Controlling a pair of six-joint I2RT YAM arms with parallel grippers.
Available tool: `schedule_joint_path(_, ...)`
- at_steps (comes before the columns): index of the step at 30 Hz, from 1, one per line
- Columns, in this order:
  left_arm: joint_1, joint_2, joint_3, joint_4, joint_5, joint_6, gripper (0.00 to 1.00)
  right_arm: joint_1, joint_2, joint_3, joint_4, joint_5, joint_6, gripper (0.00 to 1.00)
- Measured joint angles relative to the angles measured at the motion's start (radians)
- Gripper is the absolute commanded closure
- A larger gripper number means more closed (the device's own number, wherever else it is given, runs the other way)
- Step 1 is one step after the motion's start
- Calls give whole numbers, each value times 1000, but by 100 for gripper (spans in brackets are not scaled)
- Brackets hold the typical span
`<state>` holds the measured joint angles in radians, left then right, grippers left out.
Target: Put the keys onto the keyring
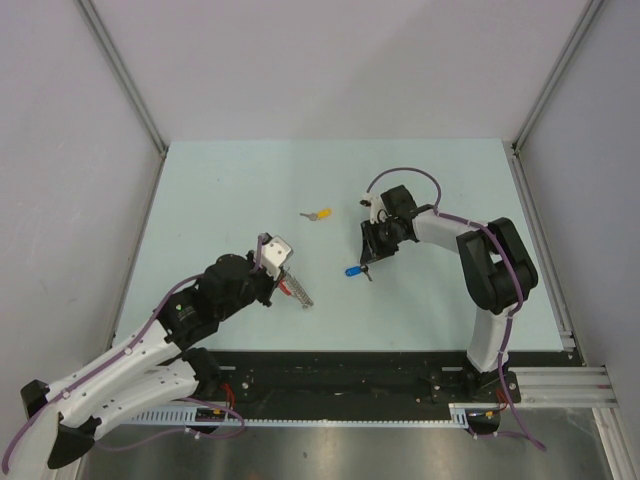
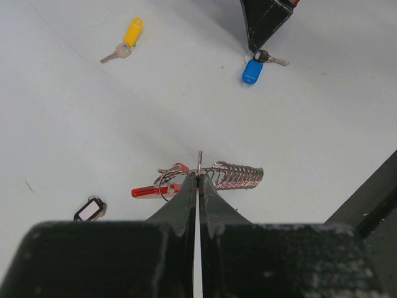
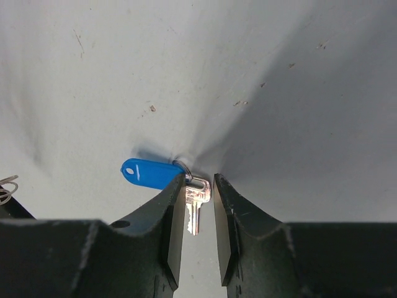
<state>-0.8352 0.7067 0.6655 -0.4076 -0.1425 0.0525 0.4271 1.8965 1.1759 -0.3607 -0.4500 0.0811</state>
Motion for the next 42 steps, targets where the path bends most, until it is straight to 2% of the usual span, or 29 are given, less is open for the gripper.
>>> schedule_joint_path(28,5,0,0,-3,14,0,100,12,32,10,30,-64,-42,77)
schedule_joint_path(37,6,0,0,-6,15,0,99,17,34,12,9,-66,-68,99)
schedule_joint_path(42,6,0,0,-6,16,0,100,19,-6,12,-53,-19,-101,100)
